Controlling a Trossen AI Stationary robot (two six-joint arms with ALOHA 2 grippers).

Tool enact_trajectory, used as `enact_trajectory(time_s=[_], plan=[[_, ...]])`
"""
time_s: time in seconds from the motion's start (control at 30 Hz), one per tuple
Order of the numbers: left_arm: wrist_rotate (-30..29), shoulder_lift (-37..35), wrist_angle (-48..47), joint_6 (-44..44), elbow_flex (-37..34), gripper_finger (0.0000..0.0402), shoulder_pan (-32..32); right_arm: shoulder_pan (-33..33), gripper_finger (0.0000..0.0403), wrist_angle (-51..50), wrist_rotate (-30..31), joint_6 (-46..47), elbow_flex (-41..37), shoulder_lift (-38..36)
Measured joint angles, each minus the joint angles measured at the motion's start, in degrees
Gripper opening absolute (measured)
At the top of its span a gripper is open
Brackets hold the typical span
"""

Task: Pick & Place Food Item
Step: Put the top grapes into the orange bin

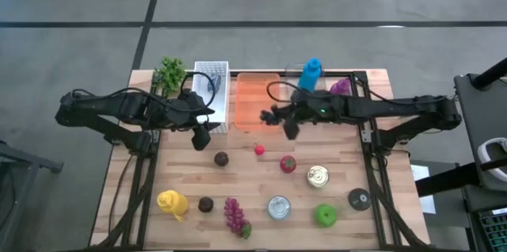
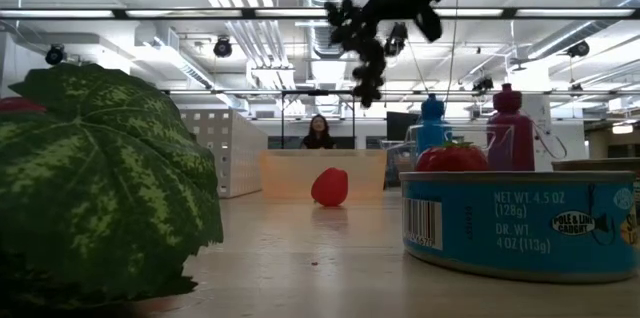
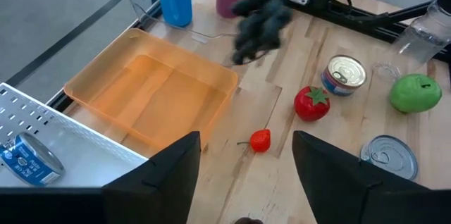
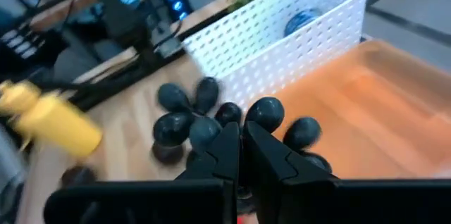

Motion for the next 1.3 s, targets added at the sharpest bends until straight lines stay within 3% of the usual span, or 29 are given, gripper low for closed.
enact_trajectory(time_s=[0.23, 0.57, 0.9, 1.3], plan=[[0.0, 0.0, -0.12, 0.07, 0.02, 0.0229, 0.0, -7.2, 0.0013, 7.06, -0.38, 0.29, 1.94, 8.15], [0.0, 0.0, -0.17, 0.23, 0.02, 0.0244, 0.02, -13.76, 0.0013, 5.69, -0.6, -7.77, 10.91, 19.91], [0.0, 0.0, 0.19, 0.22, 0.02, 0.0256, 0.07, -18.59, 0.0013, -4.0, -0.37, -17.25, 18.08, 28.76], [0.0, 0.0, 0.21, 0.22, 0.02, 0.0244, 0.07, -19.27, 0.0013, -14.67, 2.93, -19.83, 18.38, 29.66]])
